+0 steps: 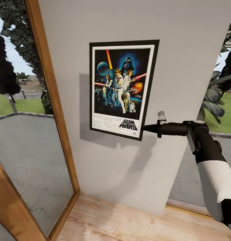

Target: Pick up the poster from the kitchen countertop and hang it on one of the wall nails in the kitchen.

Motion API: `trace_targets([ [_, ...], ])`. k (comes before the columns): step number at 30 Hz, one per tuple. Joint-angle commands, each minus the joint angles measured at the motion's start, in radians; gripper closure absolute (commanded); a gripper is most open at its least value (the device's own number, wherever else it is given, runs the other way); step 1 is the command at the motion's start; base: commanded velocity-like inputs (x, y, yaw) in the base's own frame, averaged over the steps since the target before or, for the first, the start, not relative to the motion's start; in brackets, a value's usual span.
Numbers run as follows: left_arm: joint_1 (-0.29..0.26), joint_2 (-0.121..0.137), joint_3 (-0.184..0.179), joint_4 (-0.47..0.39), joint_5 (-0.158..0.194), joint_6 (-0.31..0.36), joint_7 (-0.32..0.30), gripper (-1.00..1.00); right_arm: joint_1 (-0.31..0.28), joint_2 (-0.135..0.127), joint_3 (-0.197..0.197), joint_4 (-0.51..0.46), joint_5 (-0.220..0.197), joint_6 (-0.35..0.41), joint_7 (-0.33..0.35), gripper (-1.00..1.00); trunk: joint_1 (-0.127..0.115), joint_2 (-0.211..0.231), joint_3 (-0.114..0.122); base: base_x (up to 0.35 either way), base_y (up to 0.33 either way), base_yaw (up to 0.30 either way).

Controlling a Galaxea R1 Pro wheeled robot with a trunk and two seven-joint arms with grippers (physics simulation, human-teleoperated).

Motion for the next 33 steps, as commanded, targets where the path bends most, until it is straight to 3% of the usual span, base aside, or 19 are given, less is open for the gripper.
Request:
trace_targets([
  [1, 0.0, 0.0, 0.002, -0.001, 0.003, 0.004, -0.005, -1.0, -0.001, 0.0, -0.002, 0.0, 0.003, 0.014, 0.008, 1.0, 0.001, -0.002, -0.002, 0.0, 0.0, 0.0],
  [33, 0.0, 0.001, 0.002, -0.004, 0.003, 0.004, -0.006, -1.0, -0.001, 0.0, -0.003, -0.005, 0.003, 0.014, 0.007, 1.0, 0.001, -0.002, -0.002, 0.055, 0.0, 0.0],
])
